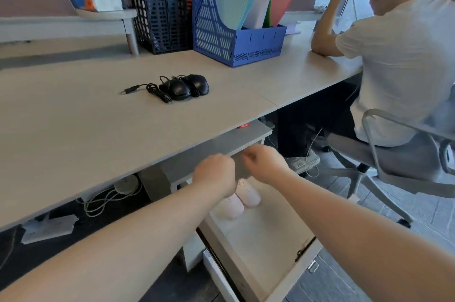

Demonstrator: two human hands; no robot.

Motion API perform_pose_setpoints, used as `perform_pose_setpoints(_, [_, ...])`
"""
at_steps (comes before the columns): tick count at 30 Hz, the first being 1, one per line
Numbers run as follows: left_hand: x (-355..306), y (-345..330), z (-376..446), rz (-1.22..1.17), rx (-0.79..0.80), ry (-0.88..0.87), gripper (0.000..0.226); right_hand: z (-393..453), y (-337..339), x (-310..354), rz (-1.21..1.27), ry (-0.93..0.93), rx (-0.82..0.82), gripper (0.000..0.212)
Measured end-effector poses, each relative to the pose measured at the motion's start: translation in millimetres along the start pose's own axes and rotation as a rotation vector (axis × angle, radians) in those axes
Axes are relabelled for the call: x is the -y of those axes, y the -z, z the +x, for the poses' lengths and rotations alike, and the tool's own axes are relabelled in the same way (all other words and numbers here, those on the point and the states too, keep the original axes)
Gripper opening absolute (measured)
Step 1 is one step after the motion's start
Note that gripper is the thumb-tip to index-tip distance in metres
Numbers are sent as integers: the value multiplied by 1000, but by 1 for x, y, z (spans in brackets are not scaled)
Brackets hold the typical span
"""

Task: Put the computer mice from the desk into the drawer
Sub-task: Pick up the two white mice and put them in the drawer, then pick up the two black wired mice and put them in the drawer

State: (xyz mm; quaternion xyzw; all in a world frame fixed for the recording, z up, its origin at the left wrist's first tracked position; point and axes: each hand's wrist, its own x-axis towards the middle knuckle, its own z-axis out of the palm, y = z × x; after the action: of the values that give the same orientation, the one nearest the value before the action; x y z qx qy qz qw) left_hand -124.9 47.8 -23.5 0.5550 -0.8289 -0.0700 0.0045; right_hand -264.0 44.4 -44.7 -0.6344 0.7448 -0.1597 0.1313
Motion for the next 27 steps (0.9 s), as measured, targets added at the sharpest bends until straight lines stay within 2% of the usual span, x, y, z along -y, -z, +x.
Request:
perform_pose_setpoints(5, [18,66,-2,-123,-338,-40,24,9,35,42,99,123,-282,31])
perform_pose_setpoints(7, [33,81,5,-180,-433,-19,27,22,40,57,115,157,-310,35])
perform_pose_setpoints(9, [53,87,15,-216,-463,31,32,39,40,69,122,177,-303,42])
perform_pose_setpoints(15, [107,75,64,-245,-416,232,49,100,23,101,145,127,-194,55])
perform_pose_setpoints(20, [133,60,110,-199,-309,253,77,145,5,122,201,165,-154,64])
perform_pose_setpoints(23, [138,62,133,-201,-295,238,75,170,2,127,229,185,-158,71])
perform_pose_setpoints(27, [139,66,155,-190,-202,209,68,196,1,126,202,194,-86,78])
